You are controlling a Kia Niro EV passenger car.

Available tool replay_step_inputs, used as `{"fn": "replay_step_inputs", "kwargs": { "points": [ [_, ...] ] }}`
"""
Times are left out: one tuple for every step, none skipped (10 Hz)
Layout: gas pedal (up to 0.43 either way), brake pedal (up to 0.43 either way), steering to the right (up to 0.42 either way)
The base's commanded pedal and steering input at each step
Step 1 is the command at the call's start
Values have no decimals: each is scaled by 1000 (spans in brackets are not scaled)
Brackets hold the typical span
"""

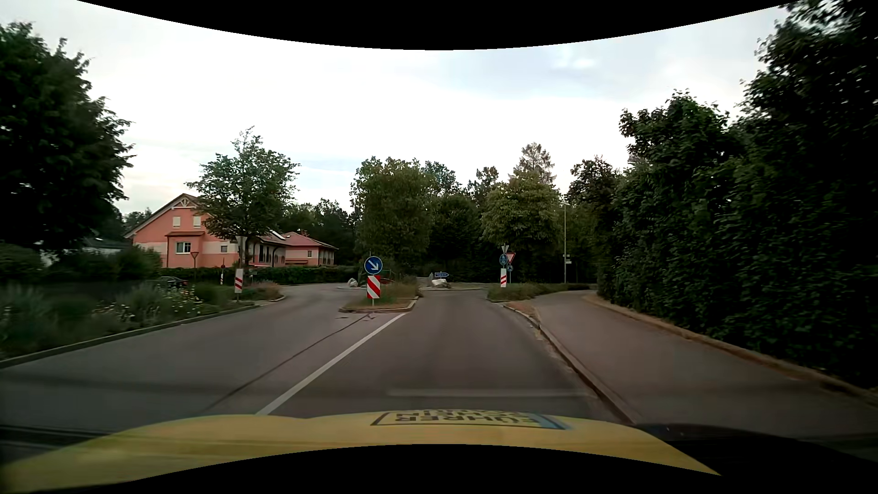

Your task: Follow the waypoints while adhering to traffic rules and regulations

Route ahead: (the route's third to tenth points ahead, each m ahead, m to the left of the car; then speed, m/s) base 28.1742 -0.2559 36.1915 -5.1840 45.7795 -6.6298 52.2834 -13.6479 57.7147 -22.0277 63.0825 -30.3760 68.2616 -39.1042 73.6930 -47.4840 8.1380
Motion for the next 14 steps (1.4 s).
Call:
{"fn": "replay_step_inputs", "kwargs": {
  "points": [
    [0,0,20],
    [0,0,19],
    [0,0,19],
    [0,0,16],
    [0,0,10],
    [0,0,6],
    [0,0,6],
    [0,0,6],
    [0,0,6],
    [0,12,6],
    [0,67,6],
    [0,79,3],
    [0,116,-6],
    [0,177,-8]
  ]
}}
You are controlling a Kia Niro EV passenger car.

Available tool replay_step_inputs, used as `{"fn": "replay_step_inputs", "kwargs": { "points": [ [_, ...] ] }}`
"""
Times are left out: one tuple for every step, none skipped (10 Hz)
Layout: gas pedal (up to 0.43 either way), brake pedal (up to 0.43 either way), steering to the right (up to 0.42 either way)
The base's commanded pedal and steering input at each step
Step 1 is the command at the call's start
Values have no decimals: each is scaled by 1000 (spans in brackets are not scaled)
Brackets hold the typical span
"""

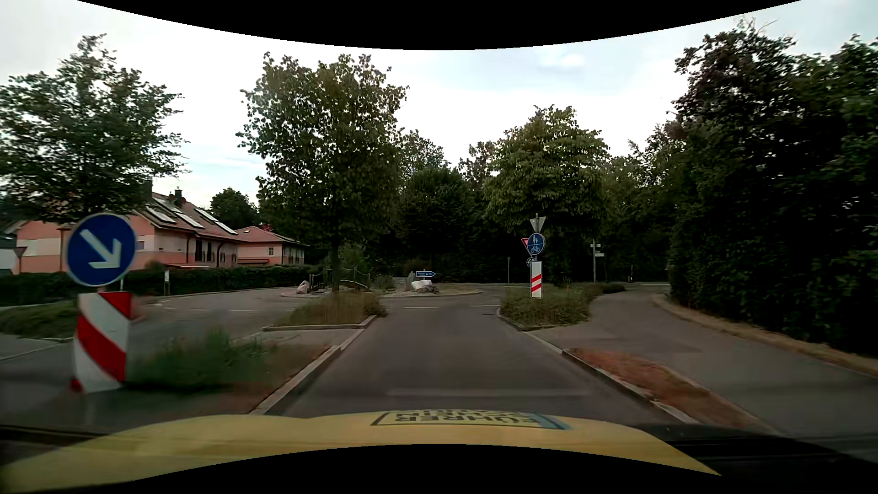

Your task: Follow the waypoints while adhering to traffic rules and regulations

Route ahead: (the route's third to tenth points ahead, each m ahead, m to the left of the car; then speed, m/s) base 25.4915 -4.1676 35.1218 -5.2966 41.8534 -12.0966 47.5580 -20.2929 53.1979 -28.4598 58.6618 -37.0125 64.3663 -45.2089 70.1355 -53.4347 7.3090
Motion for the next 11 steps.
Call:
{"fn": "replay_step_inputs", "kwargs": {
  "points": [
    [0,207,-9],
    [0,232,-12],
    [0,250,-15],
    [0,262,-14],
    [0,268,-14],
    [0,274,-15],
    [0,274,-15],
    [0,274,-15],
    [0,280,-14],
    [0,280,-14],
    [0,287,-14]
  ]
}}
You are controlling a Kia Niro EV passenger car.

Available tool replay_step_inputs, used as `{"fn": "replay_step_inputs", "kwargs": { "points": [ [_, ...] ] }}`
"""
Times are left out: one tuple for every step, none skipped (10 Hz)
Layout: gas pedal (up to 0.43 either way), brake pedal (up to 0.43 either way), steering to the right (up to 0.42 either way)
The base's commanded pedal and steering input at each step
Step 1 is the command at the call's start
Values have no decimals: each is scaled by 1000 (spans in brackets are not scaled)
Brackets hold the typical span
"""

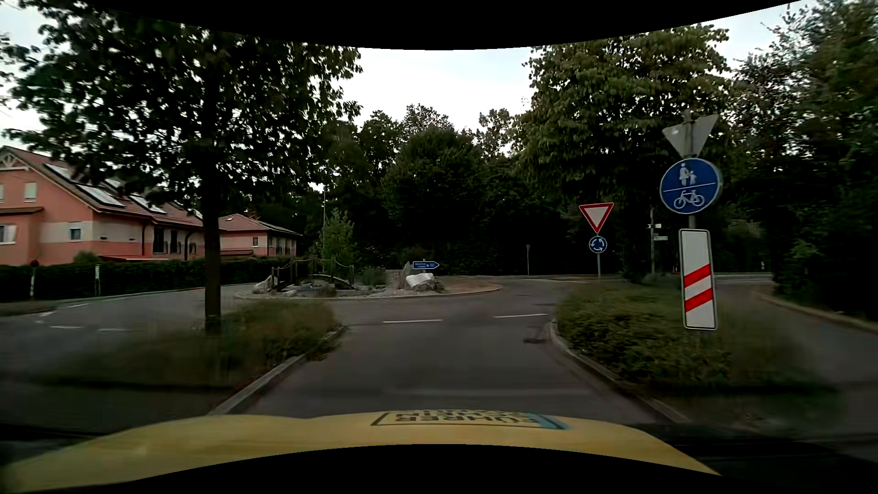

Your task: Follow the waypoints while adhering to traffic rules and regulations

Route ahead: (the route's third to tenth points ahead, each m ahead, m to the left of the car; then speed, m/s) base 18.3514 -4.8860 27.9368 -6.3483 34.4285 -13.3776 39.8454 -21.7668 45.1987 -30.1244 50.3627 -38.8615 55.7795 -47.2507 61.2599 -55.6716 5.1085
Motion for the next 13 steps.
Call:
{"fn": "replay_step_inputs", "kwargs": {
  "points": [
    [0,280,-14],
    [0,287,-14],
    [0,287,-14],
    [0,287,-11],
    [0,287,-9],
    [0,287,-9],
    [0,268,-9],
    [0,256,-8],
    [0,250,-8],
    [0,244,-8],
    [0,213,-8],
    [0,207,-8],
    [0,201,-8]
  ]
}}
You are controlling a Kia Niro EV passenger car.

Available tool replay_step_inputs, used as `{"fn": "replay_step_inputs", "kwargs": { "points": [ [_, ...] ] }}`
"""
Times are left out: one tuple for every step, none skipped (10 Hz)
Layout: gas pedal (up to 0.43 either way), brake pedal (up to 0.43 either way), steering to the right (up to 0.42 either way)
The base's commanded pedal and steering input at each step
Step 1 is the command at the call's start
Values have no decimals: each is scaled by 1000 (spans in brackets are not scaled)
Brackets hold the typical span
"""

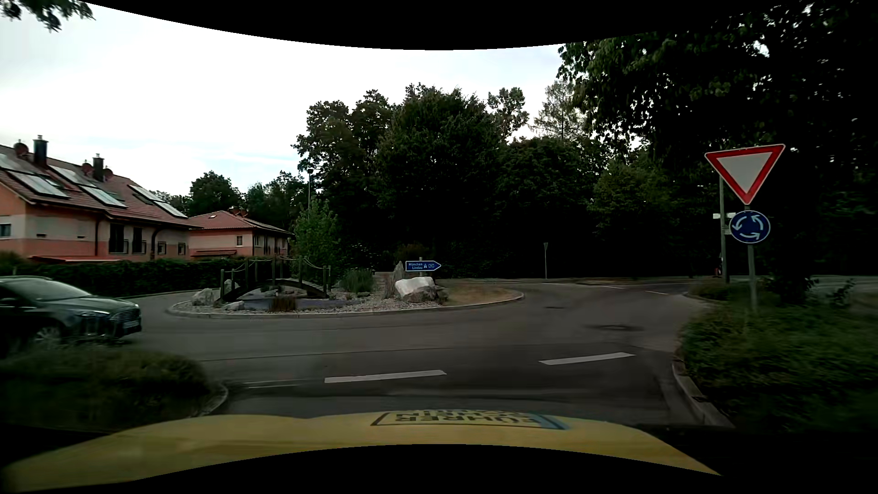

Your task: Follow the waypoints while adhering to traffic rules and regulations

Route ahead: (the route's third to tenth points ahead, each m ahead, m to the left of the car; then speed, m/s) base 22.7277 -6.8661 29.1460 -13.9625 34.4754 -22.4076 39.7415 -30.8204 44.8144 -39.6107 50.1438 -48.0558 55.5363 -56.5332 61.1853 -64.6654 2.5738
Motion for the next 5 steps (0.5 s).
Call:
{"fn": "replay_step_inputs", "kwargs": {
  "points": [
    [0,189,-8],
    [0,183,-8],
    [0,177,-8],
    [0,152,-8],
    [0,73,-8]
  ]
}}
